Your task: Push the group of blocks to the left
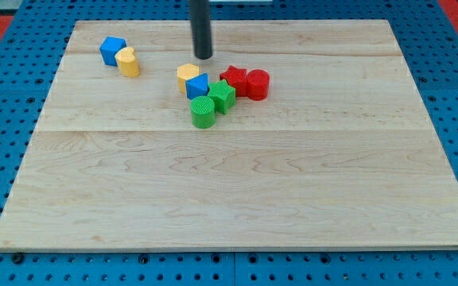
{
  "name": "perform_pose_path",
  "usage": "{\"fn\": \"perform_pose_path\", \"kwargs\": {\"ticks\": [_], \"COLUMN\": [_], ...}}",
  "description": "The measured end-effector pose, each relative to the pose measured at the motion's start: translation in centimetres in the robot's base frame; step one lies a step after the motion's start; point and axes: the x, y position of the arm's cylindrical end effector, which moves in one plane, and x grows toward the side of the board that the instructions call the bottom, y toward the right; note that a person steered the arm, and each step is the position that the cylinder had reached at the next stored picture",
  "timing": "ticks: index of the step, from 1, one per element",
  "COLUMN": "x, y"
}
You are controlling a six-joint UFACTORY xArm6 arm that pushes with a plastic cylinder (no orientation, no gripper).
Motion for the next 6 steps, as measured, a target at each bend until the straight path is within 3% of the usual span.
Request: {"fn": "perform_pose_path", "kwargs": {"ticks": [2, 3, 5, 6], "x": [0.1, 0.3, 8.7, 9.7], "y": [13.8, 16.0, 14.4, 4.4]}}
